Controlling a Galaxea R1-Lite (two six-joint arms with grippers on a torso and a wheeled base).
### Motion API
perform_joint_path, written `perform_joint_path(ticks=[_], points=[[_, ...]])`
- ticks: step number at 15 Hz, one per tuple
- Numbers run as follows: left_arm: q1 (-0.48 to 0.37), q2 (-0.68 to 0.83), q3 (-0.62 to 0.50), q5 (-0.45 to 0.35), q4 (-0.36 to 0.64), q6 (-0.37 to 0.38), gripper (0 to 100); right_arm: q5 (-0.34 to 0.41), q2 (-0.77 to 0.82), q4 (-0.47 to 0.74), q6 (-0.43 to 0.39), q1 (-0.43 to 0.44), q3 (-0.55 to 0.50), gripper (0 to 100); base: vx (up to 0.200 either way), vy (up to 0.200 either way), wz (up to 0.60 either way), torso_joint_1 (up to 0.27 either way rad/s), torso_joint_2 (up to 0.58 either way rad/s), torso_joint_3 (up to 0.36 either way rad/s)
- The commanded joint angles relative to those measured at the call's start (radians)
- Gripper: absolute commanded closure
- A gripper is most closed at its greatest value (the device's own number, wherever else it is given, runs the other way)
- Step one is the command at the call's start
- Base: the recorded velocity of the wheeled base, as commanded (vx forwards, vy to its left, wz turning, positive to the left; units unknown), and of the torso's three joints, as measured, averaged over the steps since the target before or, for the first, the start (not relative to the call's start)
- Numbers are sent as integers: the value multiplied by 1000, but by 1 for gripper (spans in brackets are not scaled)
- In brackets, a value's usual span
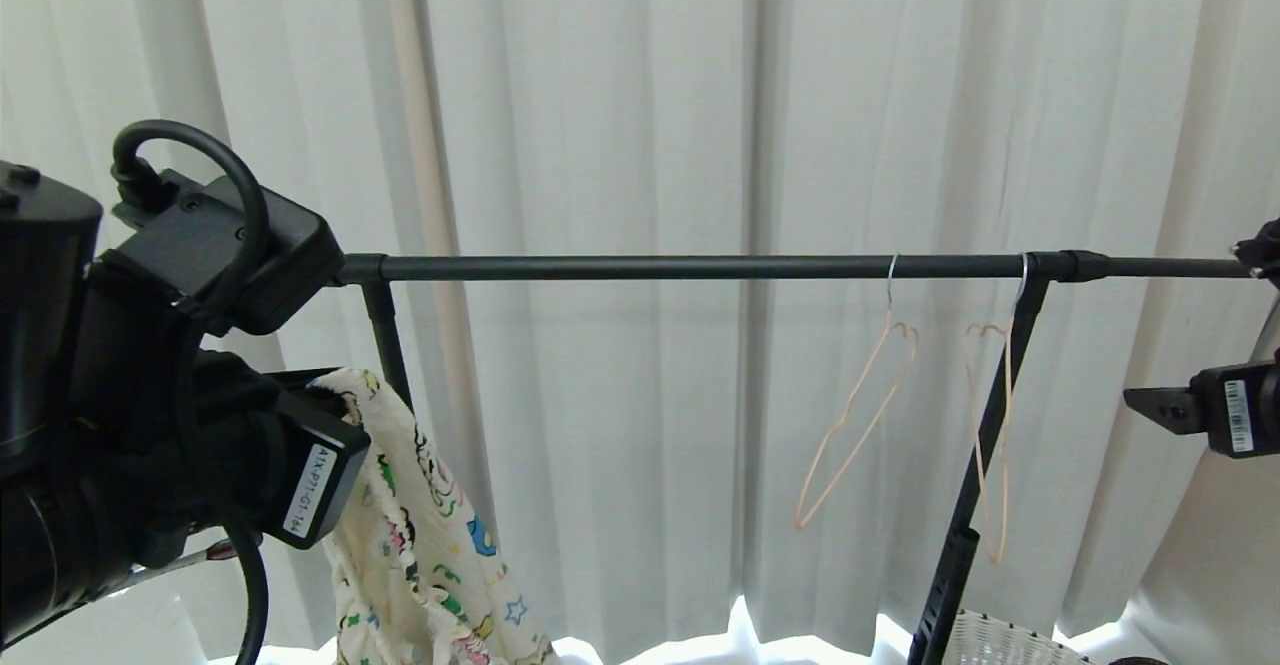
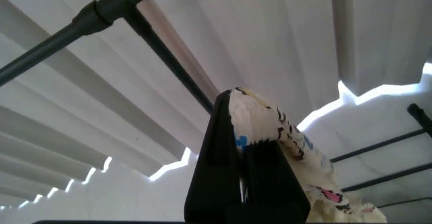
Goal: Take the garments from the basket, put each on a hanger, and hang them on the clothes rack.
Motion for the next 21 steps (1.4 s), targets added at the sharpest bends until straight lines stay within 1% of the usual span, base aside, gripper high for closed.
perform_joint_path(ticks=[1, 2, 4, 5, 7, 9, 10, 11, 12, 17, 21], points=[[-20, -3, 1, 0, 1, 31, 100, -4, 145, -46, 103, 8, -2, 0, 0, 0, 0, 0, 0, 0], [-20, -2, 3, 2, 1, 34, 100, -14, 214, -98, 149, 8, -5, 0, 0, 0, 0, 0, 0, 0], [-20, 1, 6, 2, 1, 34, 100, -50, 322, -180, 195, 9, -19, 0, 0, 0, 0, 0, 0, 0], [-20, 1, 8, 2, 1, 31, 100, -52, 367, -201, 223, 14, -23, 0, 0, 0, 0, 0, 0, 0], [-18, -2, 8, 3, 1, 28, 100, -53, 441, -215, 298, 40, -36, 0, 0, 0, 0, 0, 0, 0], [-17, -3, 12, 3, 1, 26, 100, -61, 531, -230, 429, 97, -92, 0, 0, 0, 0, 0, 0, 0], [-18, -3, 14, 3, 1, 26, 100, -76, 548, -227, 449, 105, -99, 0, 0, 0, 0, 0, 0, 0], [-17, -3, 23, 3, 1, 26, 100, -130, 594, -227, 459, 109, -103, 0, 0, 0, 0, 0, 0, 0], [-17, -5, 29, 5, 1, 26, 100, -139, 603, -232, 464, 106, -103, 0, 0, 0, 0, 0, 0, 0], [-17, -11, 46, 5, 1, 23, 100, -142, 626, -233, 468, 45, -100, 0, 0, 0, 0, 0, 0, 0], [-17, -11, 46, 5, 1, 23, 100, -141, 638, -236, 491, 62, -102, 0, 0, 0, 0, 0, 0, 0]])
